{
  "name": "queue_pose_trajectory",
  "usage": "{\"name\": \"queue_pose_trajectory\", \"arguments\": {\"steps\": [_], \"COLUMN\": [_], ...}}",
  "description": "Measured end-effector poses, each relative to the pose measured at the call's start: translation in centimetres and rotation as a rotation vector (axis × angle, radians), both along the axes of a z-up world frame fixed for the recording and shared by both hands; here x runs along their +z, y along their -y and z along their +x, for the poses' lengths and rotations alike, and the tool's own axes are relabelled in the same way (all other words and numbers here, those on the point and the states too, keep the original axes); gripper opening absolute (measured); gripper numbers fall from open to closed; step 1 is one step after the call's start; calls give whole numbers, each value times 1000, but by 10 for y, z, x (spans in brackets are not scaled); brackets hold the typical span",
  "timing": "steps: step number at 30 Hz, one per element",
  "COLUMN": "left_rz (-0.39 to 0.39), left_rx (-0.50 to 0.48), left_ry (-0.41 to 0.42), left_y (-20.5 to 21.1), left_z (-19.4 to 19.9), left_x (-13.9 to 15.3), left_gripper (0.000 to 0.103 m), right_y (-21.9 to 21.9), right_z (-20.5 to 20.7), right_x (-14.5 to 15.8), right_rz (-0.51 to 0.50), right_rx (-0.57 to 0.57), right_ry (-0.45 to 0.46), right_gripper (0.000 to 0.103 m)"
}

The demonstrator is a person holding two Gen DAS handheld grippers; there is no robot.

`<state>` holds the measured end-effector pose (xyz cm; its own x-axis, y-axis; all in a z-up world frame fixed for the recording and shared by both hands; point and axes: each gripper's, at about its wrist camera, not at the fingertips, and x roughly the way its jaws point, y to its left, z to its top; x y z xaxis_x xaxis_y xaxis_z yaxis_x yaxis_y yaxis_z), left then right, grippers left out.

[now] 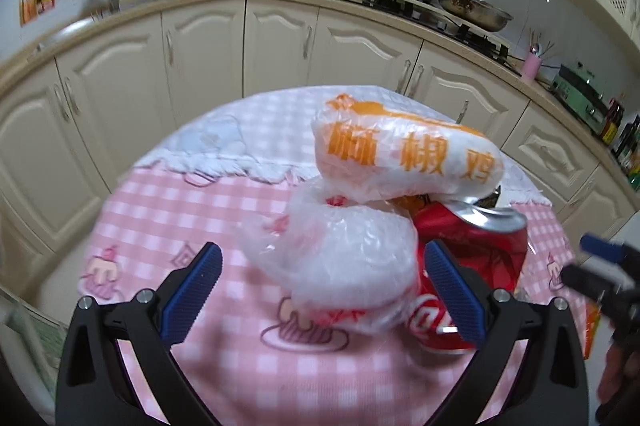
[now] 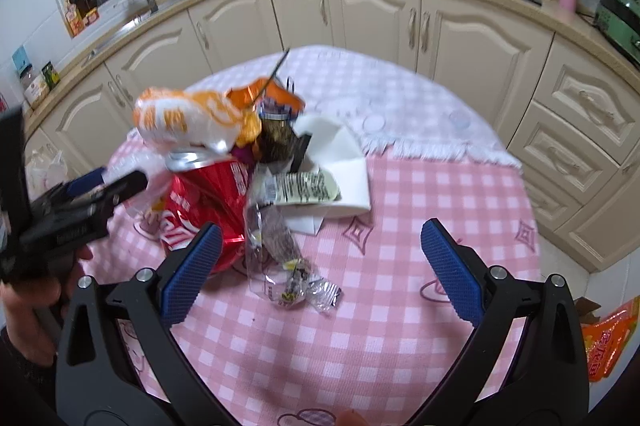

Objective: Collect trash
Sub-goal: 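Grasp the white plastic bag with the left tool while the right tool grasps a clear wrapper, then carry both held items over the blue bin and open both tools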

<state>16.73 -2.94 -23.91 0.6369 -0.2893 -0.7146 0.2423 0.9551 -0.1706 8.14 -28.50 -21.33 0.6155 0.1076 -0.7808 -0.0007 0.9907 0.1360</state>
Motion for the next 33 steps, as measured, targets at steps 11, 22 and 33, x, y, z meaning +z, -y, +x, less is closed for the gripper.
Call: {"name": "queue_pose_trajectory", "arguments": {"steps": [11, 22, 33], "left_rz": [-9, 20, 2], "left_rx": [-54, 26, 24], "left_ry": [-27, -3, 178], "left_y": [2, -50, -41], "left_z": [-6, -56, -122], "left_x": [-9, 6, 75], "left_gripper": [52, 52, 51], "right_y": [-21, 12, 38], "right_z": [19, -18, -49], "right_x": [-44, -14, 29], "right_rz": [-53, 131, 225], "right_rx": [111, 63, 41], "right_ry": [-99, -7, 138], "right_gripper": [36, 34, 34]}}
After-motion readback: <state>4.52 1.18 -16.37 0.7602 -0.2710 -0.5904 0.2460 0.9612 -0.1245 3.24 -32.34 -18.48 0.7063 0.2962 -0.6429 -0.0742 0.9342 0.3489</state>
